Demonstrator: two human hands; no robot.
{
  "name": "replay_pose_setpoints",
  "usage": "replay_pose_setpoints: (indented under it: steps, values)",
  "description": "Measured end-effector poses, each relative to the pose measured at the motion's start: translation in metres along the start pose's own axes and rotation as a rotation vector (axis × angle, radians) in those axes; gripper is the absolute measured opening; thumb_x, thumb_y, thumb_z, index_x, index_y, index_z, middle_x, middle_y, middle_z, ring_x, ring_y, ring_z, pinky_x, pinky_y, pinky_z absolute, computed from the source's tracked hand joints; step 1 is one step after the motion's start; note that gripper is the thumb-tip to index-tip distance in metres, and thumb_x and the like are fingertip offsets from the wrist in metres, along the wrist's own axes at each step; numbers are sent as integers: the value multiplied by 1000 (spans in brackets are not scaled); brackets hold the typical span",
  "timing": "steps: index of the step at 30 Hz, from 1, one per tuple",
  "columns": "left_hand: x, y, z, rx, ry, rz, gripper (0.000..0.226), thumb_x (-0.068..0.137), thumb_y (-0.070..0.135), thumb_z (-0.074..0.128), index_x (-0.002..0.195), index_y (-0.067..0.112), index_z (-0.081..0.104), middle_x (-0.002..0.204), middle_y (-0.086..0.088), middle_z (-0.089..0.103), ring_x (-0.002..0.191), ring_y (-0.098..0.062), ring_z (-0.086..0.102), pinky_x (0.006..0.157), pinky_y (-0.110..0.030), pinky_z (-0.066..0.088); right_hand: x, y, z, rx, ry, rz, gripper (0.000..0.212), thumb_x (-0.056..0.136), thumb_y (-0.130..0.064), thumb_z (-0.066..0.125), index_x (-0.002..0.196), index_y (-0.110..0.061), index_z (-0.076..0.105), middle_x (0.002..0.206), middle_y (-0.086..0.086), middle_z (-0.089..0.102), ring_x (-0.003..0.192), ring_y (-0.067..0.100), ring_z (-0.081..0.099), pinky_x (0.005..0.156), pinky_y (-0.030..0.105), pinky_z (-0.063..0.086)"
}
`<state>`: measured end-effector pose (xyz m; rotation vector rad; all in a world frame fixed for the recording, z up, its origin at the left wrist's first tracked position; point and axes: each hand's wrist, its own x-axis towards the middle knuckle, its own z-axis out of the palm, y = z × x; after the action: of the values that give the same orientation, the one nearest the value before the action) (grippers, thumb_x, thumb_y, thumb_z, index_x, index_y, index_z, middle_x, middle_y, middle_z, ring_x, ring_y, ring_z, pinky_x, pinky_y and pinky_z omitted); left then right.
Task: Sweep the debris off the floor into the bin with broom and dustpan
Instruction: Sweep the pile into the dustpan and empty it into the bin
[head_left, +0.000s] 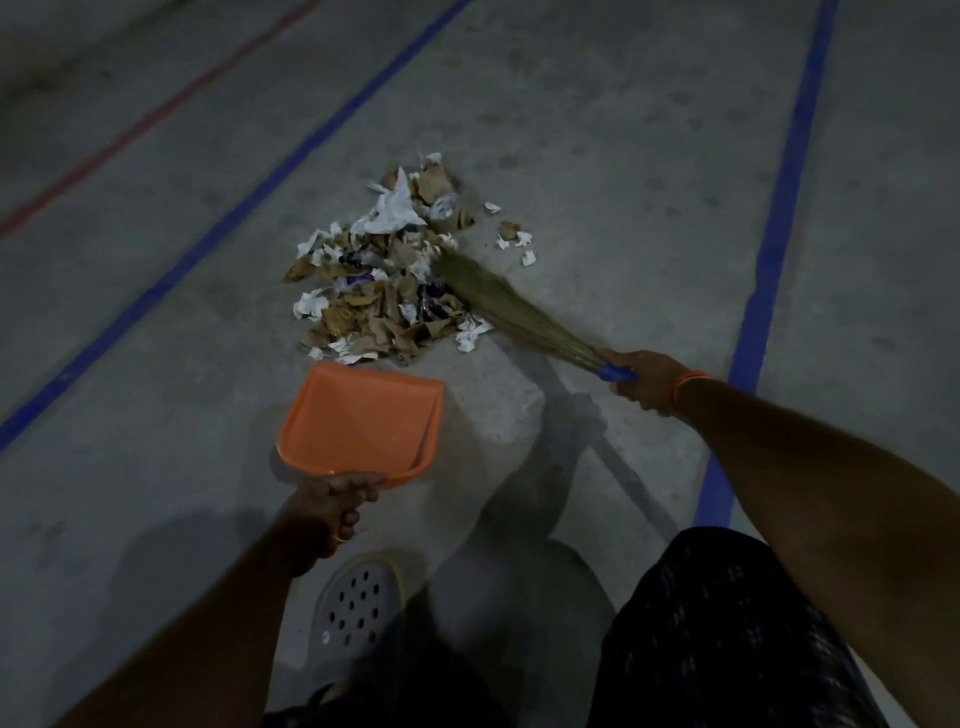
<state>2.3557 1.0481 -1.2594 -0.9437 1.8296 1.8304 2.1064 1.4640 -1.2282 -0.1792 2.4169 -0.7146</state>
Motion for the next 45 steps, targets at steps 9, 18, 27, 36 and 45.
replay_pose_setpoints:
  steps: [9,18,27,36,45]
  values:
    - [27,11,-4,-40,-21,-26,23,101,-1,49,114,5,68,94,-9,64,53,-10,41,43,-19,32,2,17,-13,-293,-94,-112,61,99,-25,53,151,-37,24,111,7,54,72,3,48,66,12,37]
    - [37,16,-3,-4,-28,-41,28,101,-3,45,112,9,68,95,-6,64,52,-9,42,41,-19,34,-26,36,-23,-236,-78,-198,59,99,-21,53,148,-40,25,112,-8,52,80,0,45,80,17,35]
    - [44,1,-3,3,-31,-34,28,100,-2,48,110,11,70,99,-9,67,55,-11,44,43,-22,40,-18,35,-29,4,-12,-137,60,96,-14,57,140,-46,31,90,-5,55,71,11,50,62,20,43]
    - [51,-10,-4,-28,-30,-54,27,100,-2,48,113,7,70,96,-8,67,52,-9,44,43,-22,38,28,-16,-6,-106,-24,-114,59,96,-16,56,148,-35,36,81,3,54,58,13,47,48,18,40]
    - [66,-25,-18,40,-34,-72,28,99,11,56,99,24,80,102,-13,58,58,-17,38,58,-28,28,34,-22,9,-181,-242,-86,64,96,-17,55,149,-41,29,92,15,58,68,20,50,54,26,44]
